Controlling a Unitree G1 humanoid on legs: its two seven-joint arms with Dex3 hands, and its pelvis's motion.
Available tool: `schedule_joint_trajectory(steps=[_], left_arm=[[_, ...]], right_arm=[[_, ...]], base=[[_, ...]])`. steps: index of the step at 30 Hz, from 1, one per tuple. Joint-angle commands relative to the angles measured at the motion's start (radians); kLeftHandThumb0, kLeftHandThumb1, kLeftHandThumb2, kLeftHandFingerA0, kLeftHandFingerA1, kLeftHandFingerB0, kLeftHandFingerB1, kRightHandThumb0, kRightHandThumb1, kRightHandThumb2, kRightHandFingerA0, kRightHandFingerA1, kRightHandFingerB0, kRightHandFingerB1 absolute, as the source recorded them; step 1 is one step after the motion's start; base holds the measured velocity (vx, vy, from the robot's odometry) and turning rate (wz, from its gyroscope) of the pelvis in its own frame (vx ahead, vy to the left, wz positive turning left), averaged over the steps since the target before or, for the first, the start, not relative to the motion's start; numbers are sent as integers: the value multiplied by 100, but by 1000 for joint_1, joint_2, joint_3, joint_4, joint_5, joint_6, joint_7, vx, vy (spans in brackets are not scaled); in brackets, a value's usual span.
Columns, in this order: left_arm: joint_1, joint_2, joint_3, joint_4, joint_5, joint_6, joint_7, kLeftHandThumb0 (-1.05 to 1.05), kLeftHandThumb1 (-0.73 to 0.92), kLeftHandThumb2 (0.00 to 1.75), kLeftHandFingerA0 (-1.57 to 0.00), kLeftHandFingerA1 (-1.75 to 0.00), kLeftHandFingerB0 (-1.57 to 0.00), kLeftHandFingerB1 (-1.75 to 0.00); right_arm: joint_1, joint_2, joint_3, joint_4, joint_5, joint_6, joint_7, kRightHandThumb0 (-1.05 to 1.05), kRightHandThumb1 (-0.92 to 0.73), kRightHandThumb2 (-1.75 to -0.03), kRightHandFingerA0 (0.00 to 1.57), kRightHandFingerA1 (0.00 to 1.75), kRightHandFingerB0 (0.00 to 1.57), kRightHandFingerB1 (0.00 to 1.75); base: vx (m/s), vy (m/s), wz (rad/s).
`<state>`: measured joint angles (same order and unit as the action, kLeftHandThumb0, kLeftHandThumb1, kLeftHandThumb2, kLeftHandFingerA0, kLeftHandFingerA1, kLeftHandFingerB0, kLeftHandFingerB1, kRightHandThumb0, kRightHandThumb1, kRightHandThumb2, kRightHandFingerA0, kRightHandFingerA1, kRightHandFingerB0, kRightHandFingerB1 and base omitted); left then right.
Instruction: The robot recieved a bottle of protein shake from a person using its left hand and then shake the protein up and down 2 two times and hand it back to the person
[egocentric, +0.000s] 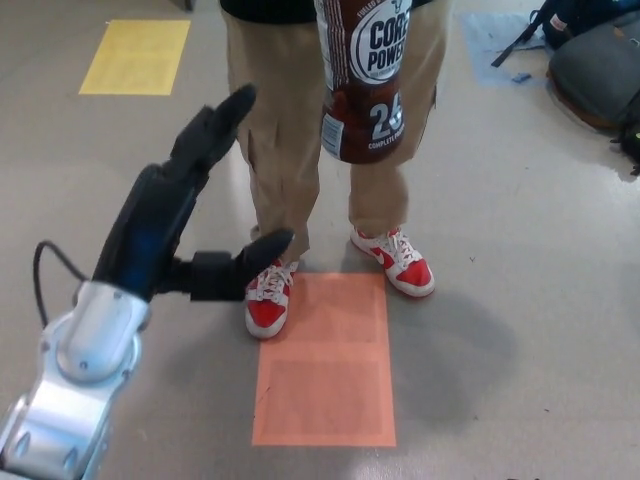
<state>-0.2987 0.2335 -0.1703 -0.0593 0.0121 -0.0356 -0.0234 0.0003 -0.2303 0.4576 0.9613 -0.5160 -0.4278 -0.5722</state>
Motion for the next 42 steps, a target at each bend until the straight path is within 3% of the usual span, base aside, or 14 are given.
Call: schedule_joint_trajectory(steps=[1,3,4,8,9,15,16,29,30,33,34,35,38,42], left_arm=[[-190,-62,65,-77,-325,577,-145,-83,50,92,0,-10,0,-8],[-217,-84,71,-66,-342,607,-138,-89,65,60,0,-17,0,-11],[-237,-98,74,-57,-345,629,-129,-92,55,95,0,-4,0,-3],[-284,-131,89,-39,-361,691,-106,-96,58,96,0,-1,0,0],[-298,-134,89,-29,-362,700,-110,-96,58,97,0,-3,0,0],[-389,-178,116,43,-376,764,-102,-88,52,84,0,0,0,0],[-400,-179,117,53,-376,769,-107,-91,55,89,0,-1,0,0],[-592,-238,84,199,-304,859,-97,-98,64,98,0,-3,0,0],[-605,-236,75,214,-293,861,-102,-91,73,63,0,0,0,0],[-633,-236,65,245,-278,867,-107,-91,73,63,0,0,0,0],[-656,-238,55,280,-266,865,-113,-102,66,100,0,-4,0,0],[-674,-246,52,312,-258,861,-109,-101,65,99,0,-4,0,0],[-698,-262,43,360,-243,855,-104,-99,61,98,0,-5,0,0],[-726,-282,36,423,-229,842,-109,-96,57,94,0,-3,0,0]], right_arm=[[15,-26,-8,38,-26,-79,-65,-71,-68,-101,35,52,21,44],[18,-25,-9,38,-26,-83,-67,-71,-68,-102,36,52,21,44],[17,-26,-8,39,-28,-85,-71,-72,-68,-102,36,52,21,44],[14,-27,-5,40,-34,-86,-71,-73,-69,-102,34,51,21,44],[13,-27,-5,40,-34,-89,-70,-69,-79,-67,37,36,32,33],[9,-23,-8,26,-31,-102,-59,-75,-69,-101,31,49,23,44],[8,-25,-7,22,-33,-100,-55,-67,-81,-65,35,34,33,32],[10,-32,-21,-25,-17,-122,-20,-67,-81,-65,33,33,33,33],[8,-34,-21,-27,-21,-128,-25,-66,-80,-65,34,33,33,33],[4,-35,-23,-31,-19,-133,-23,-66,-80,-65,34,33,33,33],[-1,-35,-25,-31,-18,-134,-23,-67,-80,-65,35,33,33,33],[-4,-33,-26,-32,-20,-134,-29,-75,-68,-101,32,49,23,44],[-8,-33,-25,-33,-33,-132,-48,-69,-78,-66,38,35,33,33],[-9,-38,-33,-49,-24,-135,-17,-76,-69,-101,32,49,22,44]], base=[[0,0,0],[0,0,0],[0,0,0],[0,0,0],[0,0,0],[0,0,0],[0,0,0],[0,0,0],[0,0,0],[0,0,0],[0,0,0],[0,0,0],[0,0,0],[0,0,0]])
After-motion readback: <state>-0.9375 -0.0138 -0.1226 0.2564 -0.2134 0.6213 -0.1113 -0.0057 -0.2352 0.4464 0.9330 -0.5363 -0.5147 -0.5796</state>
